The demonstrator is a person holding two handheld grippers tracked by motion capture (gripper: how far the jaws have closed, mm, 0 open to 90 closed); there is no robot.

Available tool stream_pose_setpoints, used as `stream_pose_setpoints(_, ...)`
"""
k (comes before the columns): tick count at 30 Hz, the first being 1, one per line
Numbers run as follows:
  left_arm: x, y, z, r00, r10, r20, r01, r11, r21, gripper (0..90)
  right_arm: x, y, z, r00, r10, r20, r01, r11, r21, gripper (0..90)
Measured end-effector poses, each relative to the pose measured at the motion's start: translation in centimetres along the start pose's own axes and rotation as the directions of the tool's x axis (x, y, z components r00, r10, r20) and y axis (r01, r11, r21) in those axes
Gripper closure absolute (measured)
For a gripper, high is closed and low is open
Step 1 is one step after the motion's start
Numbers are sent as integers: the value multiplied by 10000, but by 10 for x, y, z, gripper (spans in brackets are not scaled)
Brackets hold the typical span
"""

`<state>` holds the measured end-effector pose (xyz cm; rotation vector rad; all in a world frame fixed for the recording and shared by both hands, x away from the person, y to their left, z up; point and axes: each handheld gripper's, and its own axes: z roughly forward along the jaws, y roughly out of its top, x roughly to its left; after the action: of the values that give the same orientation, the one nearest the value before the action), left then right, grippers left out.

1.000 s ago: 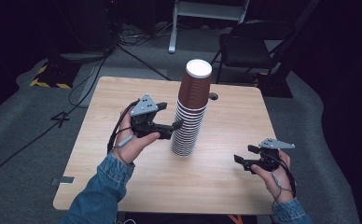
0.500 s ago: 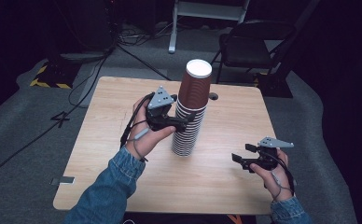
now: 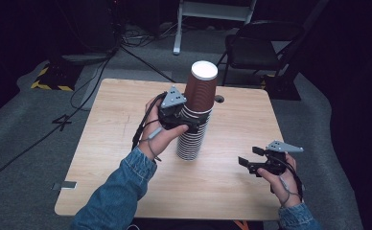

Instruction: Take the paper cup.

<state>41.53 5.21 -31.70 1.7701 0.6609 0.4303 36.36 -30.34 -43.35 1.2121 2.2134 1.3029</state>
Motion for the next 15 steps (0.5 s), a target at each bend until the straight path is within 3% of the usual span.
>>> stream_pose_setpoints(9,0,5,-1,9999,-98,-51,101,9989,462,26,8,14,-5,9992,-353,-174,335,9949,-947,175)
stream_pose_setpoints(12,1,6,-1,10000,-62,21,60,9987,507,26,13,30,-10,9979,-527,-371,474,9901,-1318,197)
stream_pose_setpoints(15,2,5,-1,10000,-70,23,69,9990,451,27,22,54,-18,9933,-1059,-472,977,9836,-1517,203)
